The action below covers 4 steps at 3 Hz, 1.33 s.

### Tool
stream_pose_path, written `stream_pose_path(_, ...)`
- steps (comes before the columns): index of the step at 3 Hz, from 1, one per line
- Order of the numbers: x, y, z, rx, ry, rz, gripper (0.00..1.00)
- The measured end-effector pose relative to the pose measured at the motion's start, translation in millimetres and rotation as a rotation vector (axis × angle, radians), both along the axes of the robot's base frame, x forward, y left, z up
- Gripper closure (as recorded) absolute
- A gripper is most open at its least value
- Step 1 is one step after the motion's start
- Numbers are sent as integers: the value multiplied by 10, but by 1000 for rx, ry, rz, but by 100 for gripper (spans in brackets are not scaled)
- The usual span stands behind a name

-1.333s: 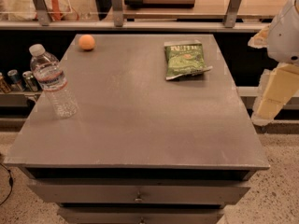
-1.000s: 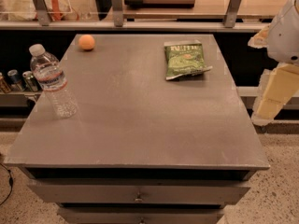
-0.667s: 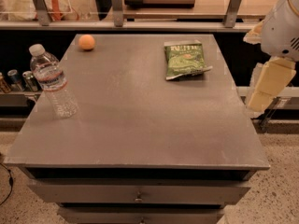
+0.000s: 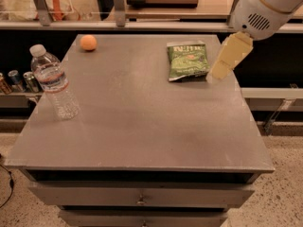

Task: Pick green jalapeno chip bag

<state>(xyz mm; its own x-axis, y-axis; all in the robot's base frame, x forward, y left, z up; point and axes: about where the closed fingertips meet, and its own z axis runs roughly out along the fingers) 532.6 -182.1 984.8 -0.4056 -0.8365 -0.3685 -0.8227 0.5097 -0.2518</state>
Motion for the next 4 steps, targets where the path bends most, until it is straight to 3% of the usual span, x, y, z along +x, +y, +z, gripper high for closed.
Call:
stream_pose_path(1, 458, -17, -74, 29, -6, -166, 0)
stream_pose_path(2, 481, -5, -81, 67, 10, -254, 0)
stream_pose_path(3, 474, -4, -79, 68, 10, -254, 0)
stream_pose_path(4, 686, 84, -159, 64, 13, -303, 0)
